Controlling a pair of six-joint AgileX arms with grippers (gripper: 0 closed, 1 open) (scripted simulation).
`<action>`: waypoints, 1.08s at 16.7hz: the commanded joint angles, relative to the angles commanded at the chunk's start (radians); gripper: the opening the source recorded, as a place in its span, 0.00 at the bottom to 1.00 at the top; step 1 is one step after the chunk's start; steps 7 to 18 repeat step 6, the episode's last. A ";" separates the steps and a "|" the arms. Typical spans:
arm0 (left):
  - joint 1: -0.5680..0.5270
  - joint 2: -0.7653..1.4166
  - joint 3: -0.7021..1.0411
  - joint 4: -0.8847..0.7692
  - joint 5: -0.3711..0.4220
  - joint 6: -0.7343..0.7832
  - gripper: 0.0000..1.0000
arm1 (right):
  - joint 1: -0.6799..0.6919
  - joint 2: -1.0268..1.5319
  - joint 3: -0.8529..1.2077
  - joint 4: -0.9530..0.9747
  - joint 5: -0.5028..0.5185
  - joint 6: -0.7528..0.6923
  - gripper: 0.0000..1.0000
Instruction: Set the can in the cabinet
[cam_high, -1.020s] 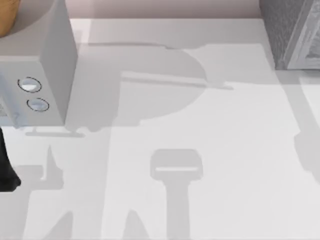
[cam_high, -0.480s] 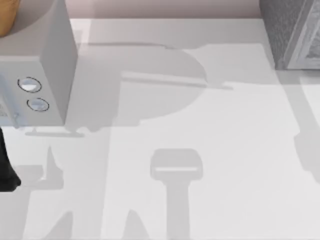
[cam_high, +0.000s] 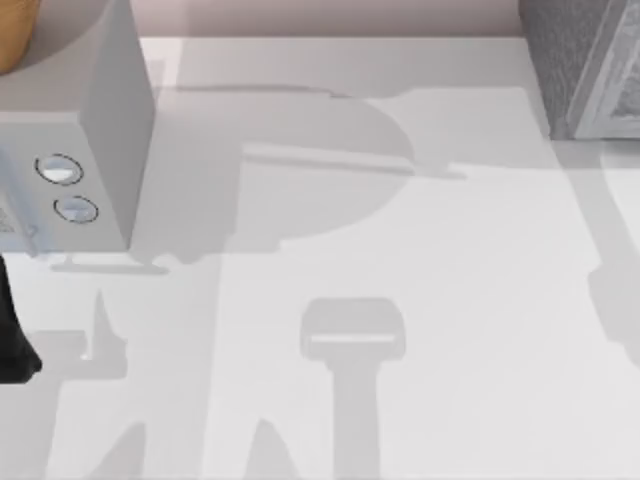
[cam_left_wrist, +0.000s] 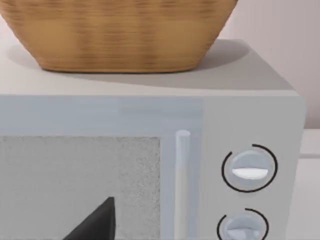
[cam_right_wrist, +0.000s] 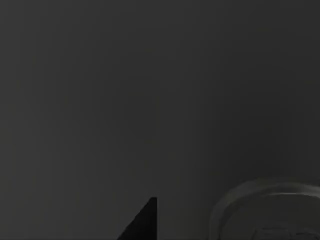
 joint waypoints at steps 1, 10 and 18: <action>0.000 0.000 0.000 0.000 0.000 0.000 1.00 | 0.000 0.000 0.000 0.000 0.000 0.000 1.00; 0.000 0.000 0.000 0.000 0.000 0.000 1.00 | 0.000 0.000 0.000 0.000 0.000 0.000 1.00; 0.000 0.000 0.000 0.000 0.000 0.000 1.00 | 0.000 0.000 0.000 0.000 0.000 0.000 1.00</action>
